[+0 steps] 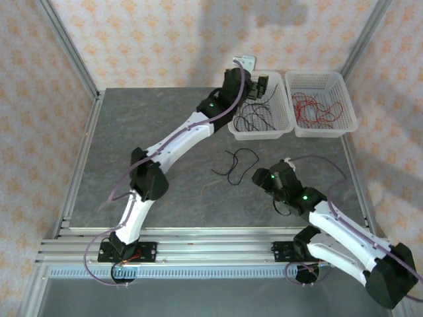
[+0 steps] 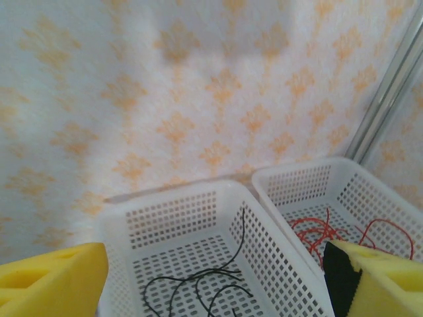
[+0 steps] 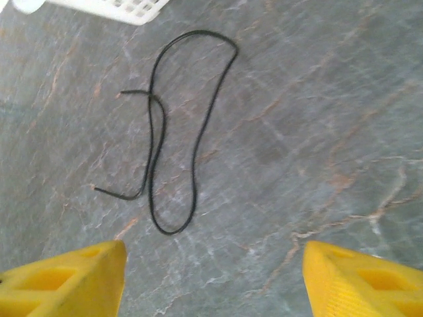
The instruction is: Untangle the cables
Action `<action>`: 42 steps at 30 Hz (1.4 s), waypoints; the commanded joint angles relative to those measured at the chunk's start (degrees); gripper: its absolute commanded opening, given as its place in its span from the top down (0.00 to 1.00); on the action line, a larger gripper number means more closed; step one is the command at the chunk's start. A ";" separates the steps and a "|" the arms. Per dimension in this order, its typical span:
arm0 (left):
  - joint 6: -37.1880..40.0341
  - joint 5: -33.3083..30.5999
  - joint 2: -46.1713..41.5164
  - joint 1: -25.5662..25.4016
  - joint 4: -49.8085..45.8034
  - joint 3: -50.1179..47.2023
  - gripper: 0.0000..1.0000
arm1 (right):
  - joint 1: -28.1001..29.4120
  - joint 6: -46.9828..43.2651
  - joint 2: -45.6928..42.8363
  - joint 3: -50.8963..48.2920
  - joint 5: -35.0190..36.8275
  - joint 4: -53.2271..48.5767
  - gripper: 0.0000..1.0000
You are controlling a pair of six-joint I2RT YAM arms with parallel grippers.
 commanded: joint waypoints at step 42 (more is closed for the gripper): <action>-26.41 -7.71 -63.26 5.44 -12.04 -67.06 0.17 | 11.54 -65.68 65.59 54.69 -1.66 -17.08 0.43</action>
